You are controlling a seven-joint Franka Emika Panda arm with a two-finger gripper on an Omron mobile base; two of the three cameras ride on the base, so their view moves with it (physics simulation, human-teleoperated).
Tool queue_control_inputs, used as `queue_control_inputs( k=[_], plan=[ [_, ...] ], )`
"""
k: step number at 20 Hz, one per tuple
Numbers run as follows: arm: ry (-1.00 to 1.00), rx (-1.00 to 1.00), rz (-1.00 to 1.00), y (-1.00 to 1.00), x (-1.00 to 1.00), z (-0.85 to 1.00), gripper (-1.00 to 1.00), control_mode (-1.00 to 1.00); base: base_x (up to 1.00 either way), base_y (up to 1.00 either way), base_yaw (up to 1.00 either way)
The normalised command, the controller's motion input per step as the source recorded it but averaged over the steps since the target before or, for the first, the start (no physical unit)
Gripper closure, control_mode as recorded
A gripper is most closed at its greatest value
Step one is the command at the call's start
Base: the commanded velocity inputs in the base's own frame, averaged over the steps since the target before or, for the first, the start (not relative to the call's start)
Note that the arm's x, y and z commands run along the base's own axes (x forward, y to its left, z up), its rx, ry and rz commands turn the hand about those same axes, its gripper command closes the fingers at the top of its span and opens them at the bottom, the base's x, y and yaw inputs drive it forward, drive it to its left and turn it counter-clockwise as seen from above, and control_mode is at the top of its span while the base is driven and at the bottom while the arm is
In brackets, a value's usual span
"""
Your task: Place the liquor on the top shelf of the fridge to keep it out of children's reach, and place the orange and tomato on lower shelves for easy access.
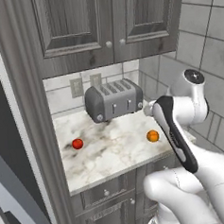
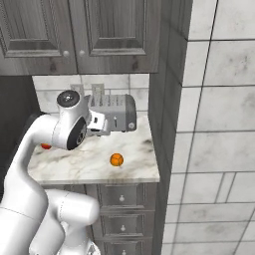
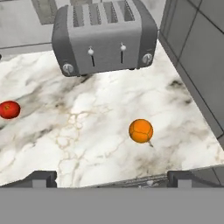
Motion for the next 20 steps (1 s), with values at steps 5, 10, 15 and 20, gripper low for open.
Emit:
queue_control_inputs(
  k=[5, 10, 15, 20],
  plan=[
    [0.16, 0.00, -0.23, -0.18, 0.19, -0.46, -1.00, -1.00, 0.00, 0.00, 0.00],
    [0.17, 0.00, -0.12, -0.34, 0.16, -0.36, -1.00, -1.00, 0.00, 0.00, 0.00],
    [0.08, 0.00, -0.01, -0.15, 0.10, -0.28, -1.00, -1.00, 0.00, 0.00, 0.00],
    [0.04, 0.00, 0.00, -0.01, 0.11, -0.30, -1.00, -1.00, 0.00, 0.00, 0.00]
  ],
)
